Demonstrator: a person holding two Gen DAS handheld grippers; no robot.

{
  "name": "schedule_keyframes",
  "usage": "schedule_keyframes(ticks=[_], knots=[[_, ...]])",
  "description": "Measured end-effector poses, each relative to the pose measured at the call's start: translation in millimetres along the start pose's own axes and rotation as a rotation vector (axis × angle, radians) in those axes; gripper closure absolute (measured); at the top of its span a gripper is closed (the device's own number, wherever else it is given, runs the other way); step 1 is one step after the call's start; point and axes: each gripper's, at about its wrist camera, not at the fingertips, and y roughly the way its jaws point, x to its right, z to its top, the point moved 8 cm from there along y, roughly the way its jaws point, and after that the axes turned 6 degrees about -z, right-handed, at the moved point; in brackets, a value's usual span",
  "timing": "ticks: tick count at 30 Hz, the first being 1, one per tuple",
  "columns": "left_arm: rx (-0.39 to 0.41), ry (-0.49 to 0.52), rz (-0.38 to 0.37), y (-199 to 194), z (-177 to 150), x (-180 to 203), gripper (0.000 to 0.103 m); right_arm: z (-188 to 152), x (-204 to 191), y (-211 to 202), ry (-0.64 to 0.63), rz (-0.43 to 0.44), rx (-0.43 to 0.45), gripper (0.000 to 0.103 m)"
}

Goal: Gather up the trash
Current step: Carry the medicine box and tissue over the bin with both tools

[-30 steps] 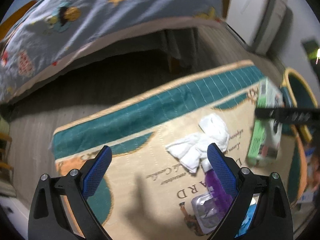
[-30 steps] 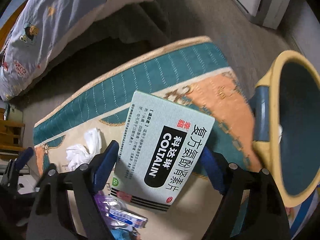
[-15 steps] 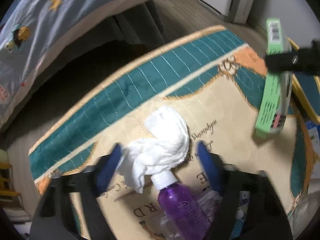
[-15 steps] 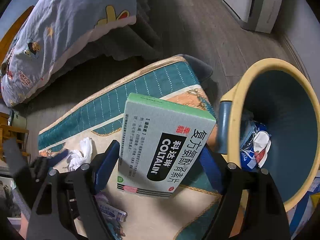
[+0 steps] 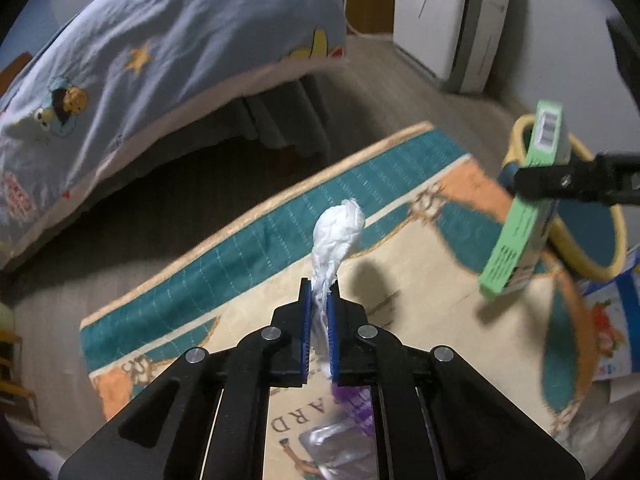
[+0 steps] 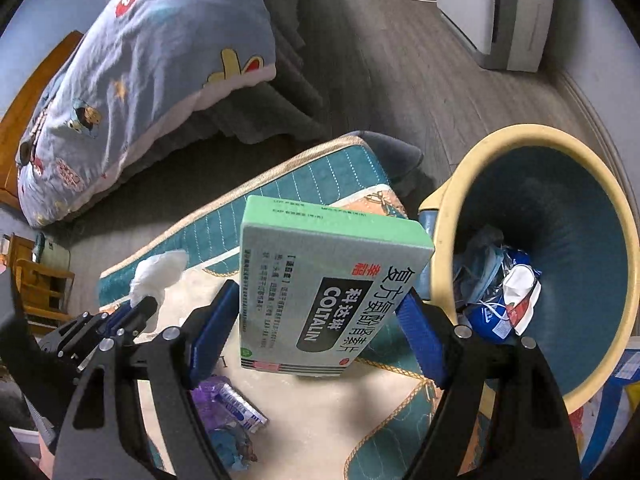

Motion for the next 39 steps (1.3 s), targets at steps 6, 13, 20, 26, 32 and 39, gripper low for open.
schedule_keyframes(ticks=[6, 13, 20, 26, 32, 39], knots=[[0.061, 0.007, -0.032, -24, 13, 13, 0.095, 5, 6, -19, 0.029, 0.034, 0.037, 0.026], [0.099, 0.038, -0.044, -37, 22, 37, 0.095, 9, 20, -41, 0.041, 0.044, 0.085, 0.026], [0.114, 0.072, -0.064, -42, 27, 66, 0.095, 11, 44, -64, 0.080, 0.050, 0.135, 0.026], [0.135, 0.136, -0.086, -48, 34, 101, 0.095, 16, 81, -84, 0.119, 0.021, 0.193, 0.026], [0.144, 0.186, -0.113, -47, 40, 137, 0.095, 15, 129, -92, 0.202, -0.001, 0.208, 0.026], [0.135, 0.254, -0.149, -37, 42, 181, 0.095, 10, 179, -93, 0.269, -0.048, 0.204, 0.026]])
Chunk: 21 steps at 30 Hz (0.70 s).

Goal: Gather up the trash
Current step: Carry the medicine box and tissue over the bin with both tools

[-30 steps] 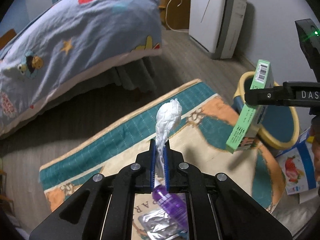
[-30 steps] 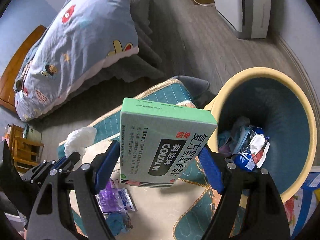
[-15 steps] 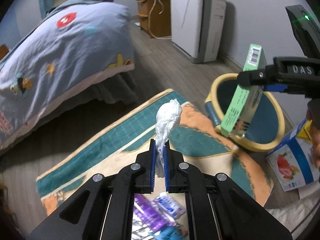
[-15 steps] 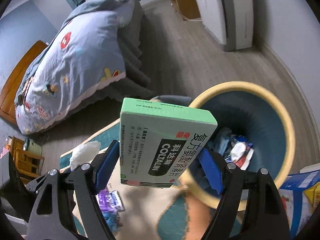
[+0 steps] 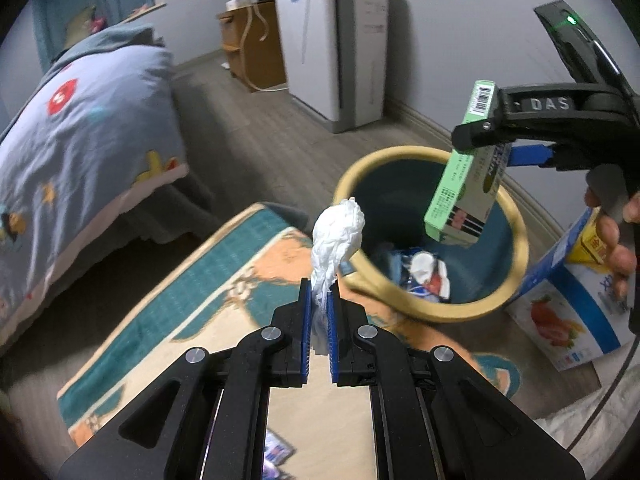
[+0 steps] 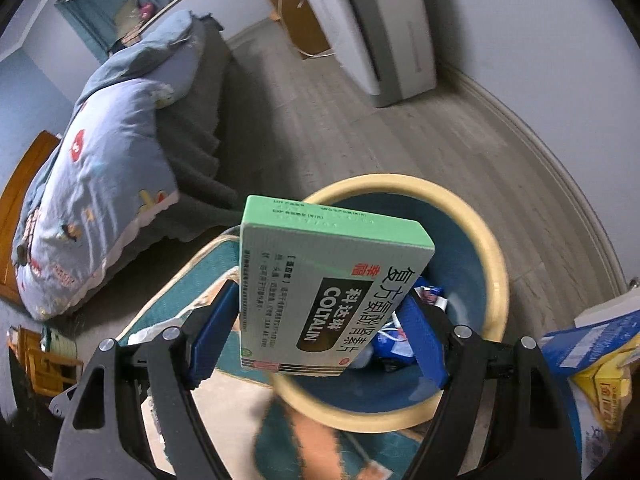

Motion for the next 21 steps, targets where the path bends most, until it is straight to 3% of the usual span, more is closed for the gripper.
schedule_keyframes(ticks=[13, 21], knots=[[-0.033, 0.081, -0.075, 33, 5, 61, 0.095, 1, 36, 6, 0.029, -0.093, -0.011, 0.026], [-0.057, 0.056, -0.109, 55, 3, 78, 0.095, 1, 53, 4, 0.058, -0.134, 0.001, 0.026]])
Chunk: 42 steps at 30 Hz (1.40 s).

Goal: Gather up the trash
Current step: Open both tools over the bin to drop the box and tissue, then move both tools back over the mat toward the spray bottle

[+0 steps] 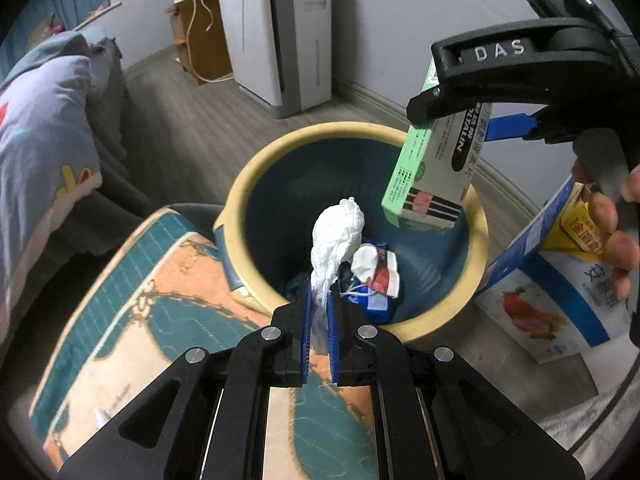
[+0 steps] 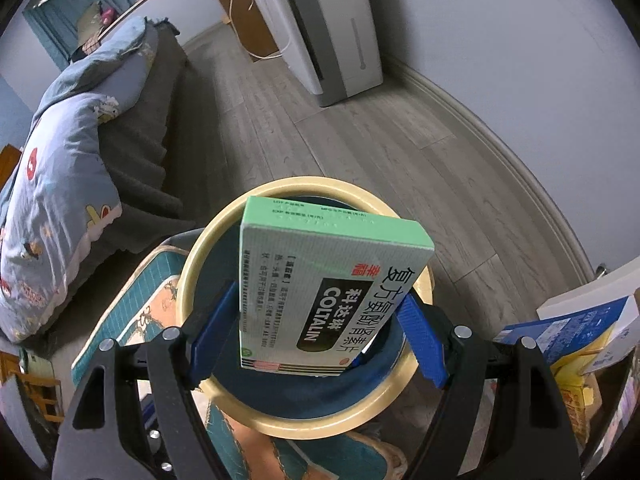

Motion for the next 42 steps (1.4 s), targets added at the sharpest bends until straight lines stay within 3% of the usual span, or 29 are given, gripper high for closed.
schedule_keyframes(ticks=[6, 9, 11, 15, 17, 22, 33, 42], knots=[[0.048, 0.014, -0.001, -5, 6, 6, 0.089, 5, 0, -8, 0.001, -0.004, 0.045, 0.025], [0.049, 0.005, 0.005, -5, 5, 5, 0.073, 4, -2, -7, 0.015, 0.011, 0.034, 0.021], [0.052, 0.001, 0.017, -6, 4, 2, 0.058, 4, -3, -7, 0.012, 0.004, 0.039, 0.019], [0.060, -0.007, 0.030, -11, 4, -4, 0.045, 4, -8, -7, 0.008, 0.008, 0.032, 0.014], [0.072, -0.020, 0.037, -15, 4, -8, 0.031, 3, -11, -6, 0.008, 0.016, 0.028, 0.011], [0.084, -0.047, 0.052, -22, 4, -17, 0.016, 1, -21, -7, -0.012, 0.021, 0.023, 0.006], [0.086, -0.101, 0.114, -43, -9, -44, 0.013, -6, -59, -10, -0.047, 0.066, 0.018, 0.006], [0.093, -0.175, 0.159, -63, -23, -73, 0.013, -18, -106, -16, -0.178, 0.087, 0.029, 0.006]])
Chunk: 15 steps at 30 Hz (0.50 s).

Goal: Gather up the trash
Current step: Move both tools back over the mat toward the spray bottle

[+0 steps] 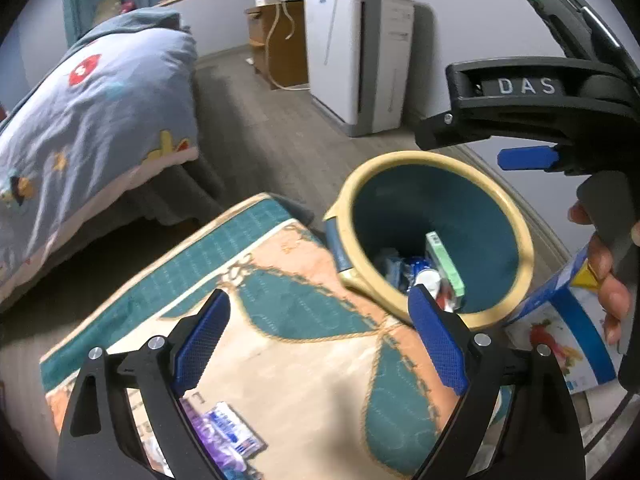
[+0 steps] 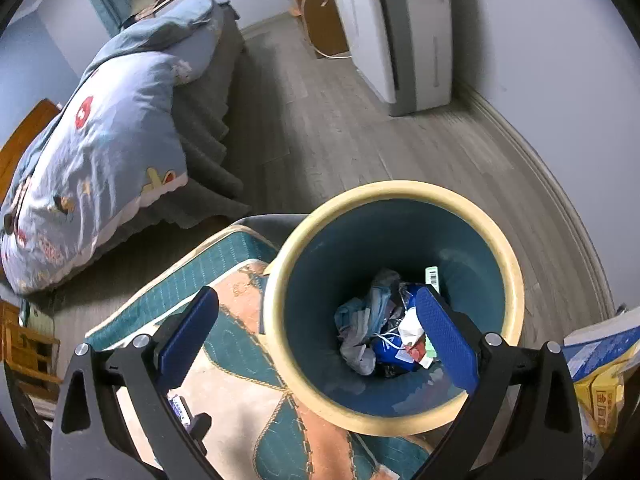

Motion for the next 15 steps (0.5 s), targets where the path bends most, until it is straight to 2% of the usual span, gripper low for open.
schedule_keyframes(ticks=[7, 15], knots=[[-0.007, -0.056, 0.050, -13, -10, -29, 0.013, -4, -26, -3, -0.054, 0.026, -0.001, 0.006], [-0.050, -0.152, 0.151, -25, -37, -81, 0.013, -11, -59, -3, -0.121, 0.062, -0.014, 0.006]])
